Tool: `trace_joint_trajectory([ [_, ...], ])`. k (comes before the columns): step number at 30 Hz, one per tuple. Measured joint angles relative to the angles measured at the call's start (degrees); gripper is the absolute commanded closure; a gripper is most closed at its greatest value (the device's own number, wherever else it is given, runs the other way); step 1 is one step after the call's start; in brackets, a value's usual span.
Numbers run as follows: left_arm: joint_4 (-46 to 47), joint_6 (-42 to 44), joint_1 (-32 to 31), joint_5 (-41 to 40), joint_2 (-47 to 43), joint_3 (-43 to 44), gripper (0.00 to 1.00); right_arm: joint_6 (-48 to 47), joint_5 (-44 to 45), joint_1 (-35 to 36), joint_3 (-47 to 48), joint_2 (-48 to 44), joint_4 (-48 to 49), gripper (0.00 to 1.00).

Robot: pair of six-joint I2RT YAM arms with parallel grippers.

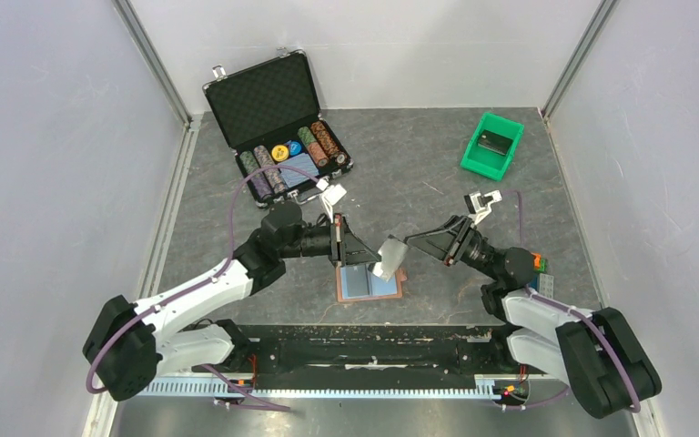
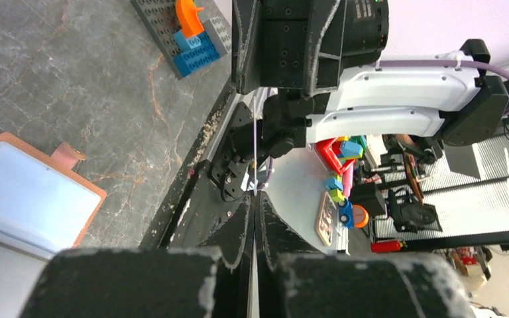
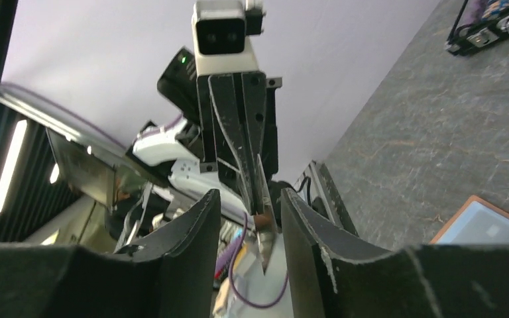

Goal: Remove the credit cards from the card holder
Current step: Remove the credit card from the card holder.

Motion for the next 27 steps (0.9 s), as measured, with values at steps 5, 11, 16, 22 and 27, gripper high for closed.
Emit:
trace_joint_trajectory([
  [5, -8.00, 4.94, 0.33, 3.13, -0.79, 2.80, 0.98, -3.87, -10.23, -1.66, 3.54, -0.39, -2.43, 0.54],
  [11, -16.06, 9.25, 0.74, 6.88, -1.14, 5.31, 0.98, -28.76, -15.41, -1.73, 16.96, -4.39, -35.58, 0.54],
  [16, -19.58, 11.52, 0.74, 10.36, -0.24, 5.84, 0.98, -45.24, -16.61, -1.73, 25.18, -4.31, -56.74, 0.58],
  [22, -22.43, 13.92, 0.74, 12.98, 1.09, 6.34, 0.98, -49.96, -20.46, -1.70, 25.33, -3.26, -64.54, 0.55],
  [27, -23.69, 14.53, 0.74, 13.84, 2.43, 6.58, 0.98, -49.68, -22.88, -0.31, 24.33, -3.32, -63.89, 0.56],
])
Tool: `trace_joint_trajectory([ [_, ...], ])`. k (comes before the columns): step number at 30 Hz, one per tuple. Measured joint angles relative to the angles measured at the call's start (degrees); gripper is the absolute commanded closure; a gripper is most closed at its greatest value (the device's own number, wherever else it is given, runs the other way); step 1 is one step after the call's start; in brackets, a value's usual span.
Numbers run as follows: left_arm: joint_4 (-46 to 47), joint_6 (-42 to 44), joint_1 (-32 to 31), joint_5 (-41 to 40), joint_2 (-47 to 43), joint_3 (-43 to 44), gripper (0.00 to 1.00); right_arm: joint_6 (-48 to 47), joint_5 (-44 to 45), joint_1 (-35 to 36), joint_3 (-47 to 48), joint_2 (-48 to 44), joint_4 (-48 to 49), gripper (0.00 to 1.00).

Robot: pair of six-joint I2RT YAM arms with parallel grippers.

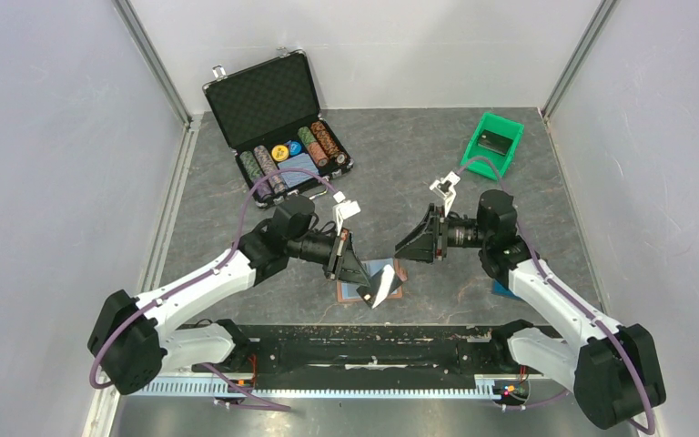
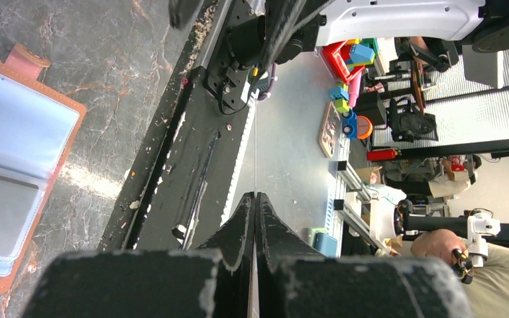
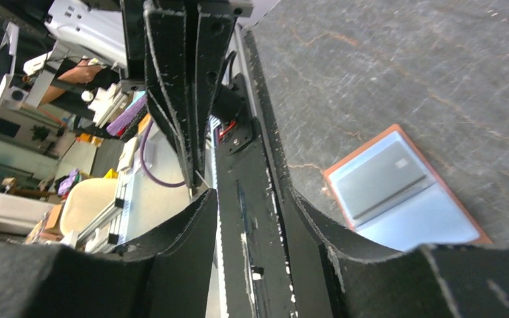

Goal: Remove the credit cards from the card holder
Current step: Remove the credit card from the card holder.

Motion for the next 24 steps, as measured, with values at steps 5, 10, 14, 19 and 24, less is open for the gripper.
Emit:
trace_joint_trajectory([
  [5, -0.24, 0.79, 0.00, 0.85, 0.22, 0.07, 0.98, -0.07, -1.01, 2.19, -0.68, -0.02, -0.28, 0.58],
  [10, -0.63, 1.09, 0.00, 1.25, 0.28, 0.44, 0.98, -0.96, -1.01, 2.80, -1.03, -0.04, -0.94, 0.60],
  [14, -1.18, 1.42, 0.07, 1.42, 0.55, 0.92, 0.98, -1.62, -1.20, 3.65, -2.25, -0.04, -1.60, 0.64],
  [19, -1.55, 1.73, 0.11, 2.25, 1.01, 0.98, 0.98, -1.51, -1.31, 4.74, -4.02, -0.31, -1.53, 0.66],
  [24, -1.64, 1.77, 0.11, 2.67, 1.81, 0.98, 0.98, -0.79, -1.11, 5.05, -4.39, -1.36, -1.38, 0.60],
])
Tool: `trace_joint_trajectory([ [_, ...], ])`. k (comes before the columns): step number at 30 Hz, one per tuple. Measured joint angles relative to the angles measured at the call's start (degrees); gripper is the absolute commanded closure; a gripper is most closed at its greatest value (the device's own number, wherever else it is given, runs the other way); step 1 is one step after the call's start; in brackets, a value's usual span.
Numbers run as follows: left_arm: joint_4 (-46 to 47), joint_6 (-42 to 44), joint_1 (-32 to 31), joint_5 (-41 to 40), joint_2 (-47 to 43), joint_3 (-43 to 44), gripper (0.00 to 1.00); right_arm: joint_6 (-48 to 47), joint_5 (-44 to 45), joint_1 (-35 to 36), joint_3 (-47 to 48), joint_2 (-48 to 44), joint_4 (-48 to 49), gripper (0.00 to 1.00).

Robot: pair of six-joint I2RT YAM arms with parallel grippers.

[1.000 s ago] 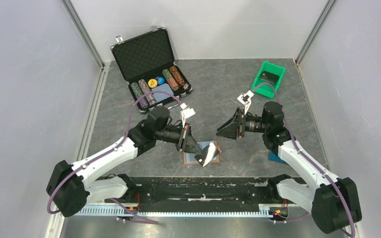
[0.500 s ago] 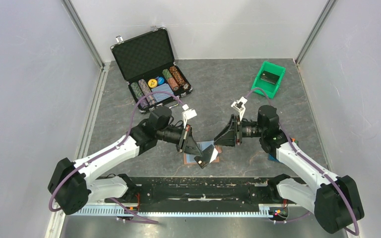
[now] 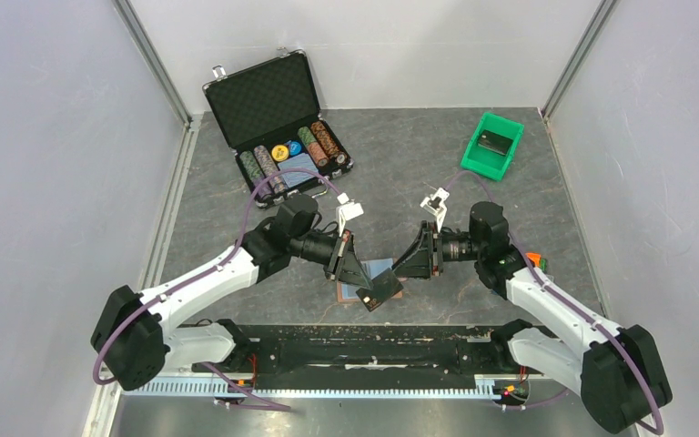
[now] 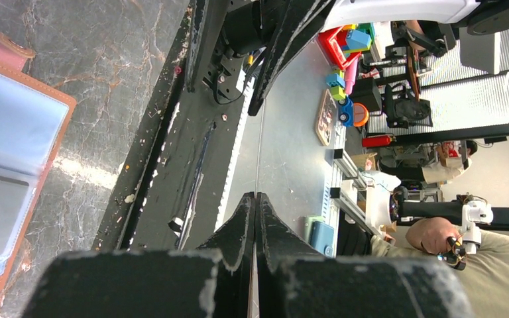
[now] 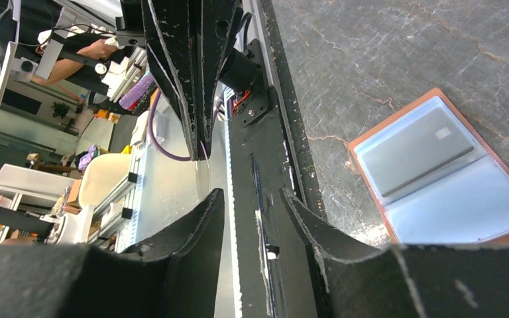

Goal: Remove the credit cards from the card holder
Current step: Remove the credit card from the card holder.

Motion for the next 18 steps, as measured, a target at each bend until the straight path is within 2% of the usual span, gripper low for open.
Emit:
trace_joint_trajectory([
  [6, -1.25, 0.66, 0.00, 0.13, 0.04, 0.26, 0.98, 0.33, 2.05, -0.02, 0.52, -0.92, -0.94, 0.53],
  [18, -2.71, 1.03, 0.00, 1.03, -0.04, 1.11, 0.98, -2.67, 2.78, 0.00, 4.04, -1.16, -6.14, 0.51],
])
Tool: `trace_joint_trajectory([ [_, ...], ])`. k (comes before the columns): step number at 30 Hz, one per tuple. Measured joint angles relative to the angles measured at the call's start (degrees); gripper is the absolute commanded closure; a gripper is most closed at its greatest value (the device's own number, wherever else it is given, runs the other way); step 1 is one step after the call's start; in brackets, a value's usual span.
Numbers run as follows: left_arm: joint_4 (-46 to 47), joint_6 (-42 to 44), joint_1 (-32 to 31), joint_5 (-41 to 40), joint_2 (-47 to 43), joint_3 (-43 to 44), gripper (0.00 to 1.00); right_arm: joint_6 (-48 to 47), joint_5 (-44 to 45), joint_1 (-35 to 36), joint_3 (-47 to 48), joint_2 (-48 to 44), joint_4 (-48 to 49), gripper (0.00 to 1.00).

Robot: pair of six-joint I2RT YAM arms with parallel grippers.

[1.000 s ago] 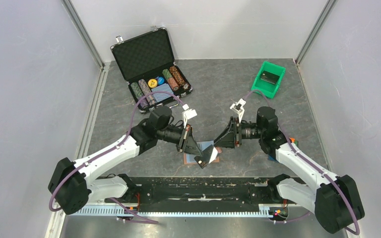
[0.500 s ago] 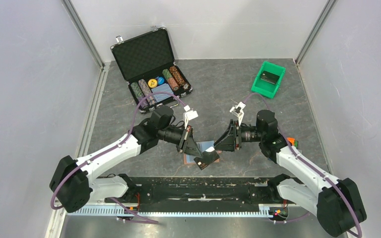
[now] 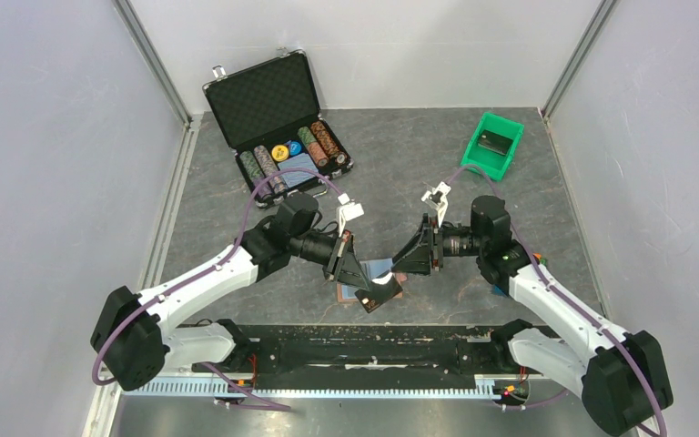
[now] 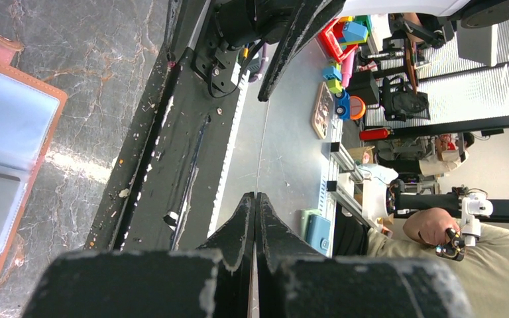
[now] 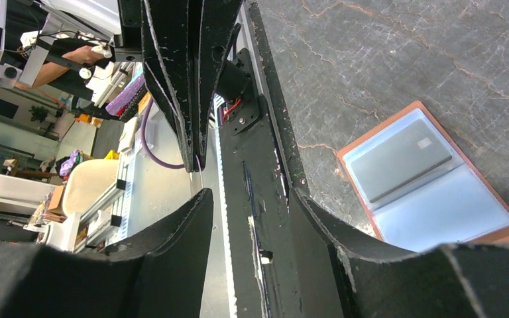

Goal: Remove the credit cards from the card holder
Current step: Remove the credit card from the card holder.

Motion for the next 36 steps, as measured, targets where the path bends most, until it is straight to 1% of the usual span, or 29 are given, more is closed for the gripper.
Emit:
trace_joint_trajectory([
  [17, -0.17, 0.13, 0.00, 1.18, 0.00, 0.00, 0.98, -0.39, -0.44, 0.11, 0.00, -0.70, -0.07, 0.44],
  [24, -0.22, 0.17, 0.00, 1.79, 0.00, 0.00, 0.98, -0.37, -0.44, 0.28, 0.00, -0.72, -0.02, 0.44],
  [32, -0.28, 0.24, 0.00, 2.03, 0.00, 0.00, 0.98, -0.37, -0.42, 0.28, 0.00, -0.72, -0.02, 0.40],
  [36, -0.81, 1.60, 0.07, 1.97, 0.00, 0.00, 0.98, -0.35, -0.48, 0.39, 0.02, -0.74, -0.02, 0.39],
])
